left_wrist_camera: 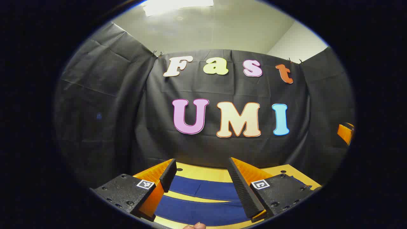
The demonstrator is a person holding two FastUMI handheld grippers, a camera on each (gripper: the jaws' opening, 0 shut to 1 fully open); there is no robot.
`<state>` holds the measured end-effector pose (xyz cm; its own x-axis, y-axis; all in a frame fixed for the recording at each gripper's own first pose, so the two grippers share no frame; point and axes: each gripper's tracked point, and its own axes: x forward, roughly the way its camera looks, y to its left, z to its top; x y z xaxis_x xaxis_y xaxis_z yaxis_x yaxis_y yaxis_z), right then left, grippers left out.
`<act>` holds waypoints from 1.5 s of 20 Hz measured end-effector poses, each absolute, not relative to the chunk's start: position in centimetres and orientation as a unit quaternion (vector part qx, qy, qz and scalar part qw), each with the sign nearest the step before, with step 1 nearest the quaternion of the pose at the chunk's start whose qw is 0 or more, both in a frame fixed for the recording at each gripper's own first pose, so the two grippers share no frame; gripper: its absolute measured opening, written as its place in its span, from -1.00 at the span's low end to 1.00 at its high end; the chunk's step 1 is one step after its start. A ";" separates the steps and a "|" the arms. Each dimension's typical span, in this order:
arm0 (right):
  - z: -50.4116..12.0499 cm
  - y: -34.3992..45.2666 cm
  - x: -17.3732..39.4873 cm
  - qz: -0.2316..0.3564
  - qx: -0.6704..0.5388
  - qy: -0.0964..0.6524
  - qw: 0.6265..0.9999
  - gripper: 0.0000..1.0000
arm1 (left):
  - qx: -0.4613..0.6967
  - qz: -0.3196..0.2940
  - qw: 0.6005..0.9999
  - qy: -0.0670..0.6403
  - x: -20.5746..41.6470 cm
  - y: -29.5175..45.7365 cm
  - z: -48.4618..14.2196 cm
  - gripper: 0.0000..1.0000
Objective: Grasp the waist and the cuffs of the jeans and fold them to make the two legs overlap; first hold the waist and fold one-third of the jeans toward the cuffs, then hold the cuffs and fold the remaining one-third in the same direction to finish folding.
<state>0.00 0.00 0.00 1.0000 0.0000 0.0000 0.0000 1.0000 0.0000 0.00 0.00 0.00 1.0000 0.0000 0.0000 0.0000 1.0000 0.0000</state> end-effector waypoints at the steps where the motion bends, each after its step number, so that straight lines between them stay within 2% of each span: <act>1: -0.1 0.0 0.1 -0.001 0.000 0.000 1.000 0.89 | 0.002 0.000 1.000 0.001 0.1 0.0 -0.1 0.86; 16: -0.1 1.4 -0.1 -0.021 0.019 -0.006 1.000 0.99 | 0.033 0.000 0.999 0.006 -0.9 4.3 -1.2 0.89; 19: -0.7 2.0 -0.8 -0.030 0.020 -0.005 0.999 0.94 | 0.053 -0.015 0.998 0.024 -1.5 5.8 -3.2 0.93; 21: -0.9 2.3 -1.5 -0.035 0.014 -0.009 0.999 0.89 | 0.071 -0.027 0.996 0.039 -1.9 7.1 -4.9 0.87; 22: -1.3 2.4 -1.8 -0.037 0.012 -0.006 0.999 0.94 | 0.081 -0.029 0.995 0.048 -2.1 7.9 -5.8 0.92; 26: -3.0 2.5 -2.0 -0.042 0.007 0.011 0.999 0.90 | 0.118 -0.060 0.987 0.090 -2.1 9.1 -9.5 0.94; 27: -3.5 2.6 -1.8 -0.042 0.008 0.016 0.999 0.90 | 0.143 -0.067 0.982 0.100 -1.9 9.4 -10.4 0.92; 28: -3.9 2.6 -1.5 -0.041 0.008 0.021 0.999 0.99 | 0.176 -0.070 0.976 0.108 -1.8 10.1 -11.2 0.92; 30: -4.2 2.2 -1.2 -0.044 0.006 0.023 0.999 0.90 | 0.234 -0.088 0.962 0.111 -1.8 10.6 -12.2 0.92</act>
